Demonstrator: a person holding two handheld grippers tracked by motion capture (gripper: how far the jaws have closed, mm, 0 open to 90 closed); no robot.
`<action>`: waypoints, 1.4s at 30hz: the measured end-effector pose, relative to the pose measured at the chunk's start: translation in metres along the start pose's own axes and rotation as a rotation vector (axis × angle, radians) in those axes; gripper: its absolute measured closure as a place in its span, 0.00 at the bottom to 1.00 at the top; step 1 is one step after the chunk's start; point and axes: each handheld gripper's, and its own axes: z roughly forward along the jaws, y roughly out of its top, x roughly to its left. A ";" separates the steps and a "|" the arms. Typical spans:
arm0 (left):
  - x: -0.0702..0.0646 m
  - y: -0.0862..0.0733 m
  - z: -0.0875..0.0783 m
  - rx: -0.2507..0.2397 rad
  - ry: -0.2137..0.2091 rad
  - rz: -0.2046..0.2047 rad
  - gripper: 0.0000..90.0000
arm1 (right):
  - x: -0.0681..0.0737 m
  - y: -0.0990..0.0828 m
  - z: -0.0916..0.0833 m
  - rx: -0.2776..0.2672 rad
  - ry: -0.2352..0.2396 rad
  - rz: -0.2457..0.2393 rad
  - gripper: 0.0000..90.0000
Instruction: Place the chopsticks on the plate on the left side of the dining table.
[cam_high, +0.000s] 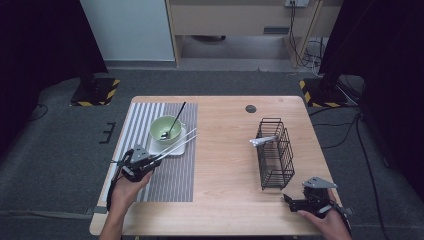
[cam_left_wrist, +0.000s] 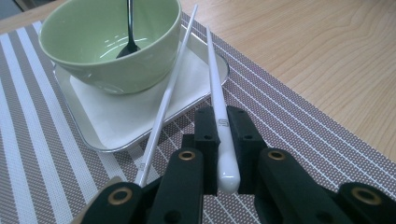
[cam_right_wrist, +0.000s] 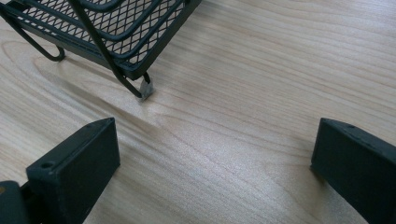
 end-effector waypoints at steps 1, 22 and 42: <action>0.000 -0.001 0.000 0.003 -0.001 0.002 0.92 | 0.000 0.000 0.000 0.000 0.001 0.000 0.01; -0.001 -0.011 0.007 0.055 0.006 0.039 0.92 | 0.001 0.000 -0.001 0.001 0.004 0.001 0.01; 0.004 -0.018 0.009 0.060 0.006 0.032 0.92 | 0.001 -0.001 -0.001 -0.001 0.004 0.004 0.01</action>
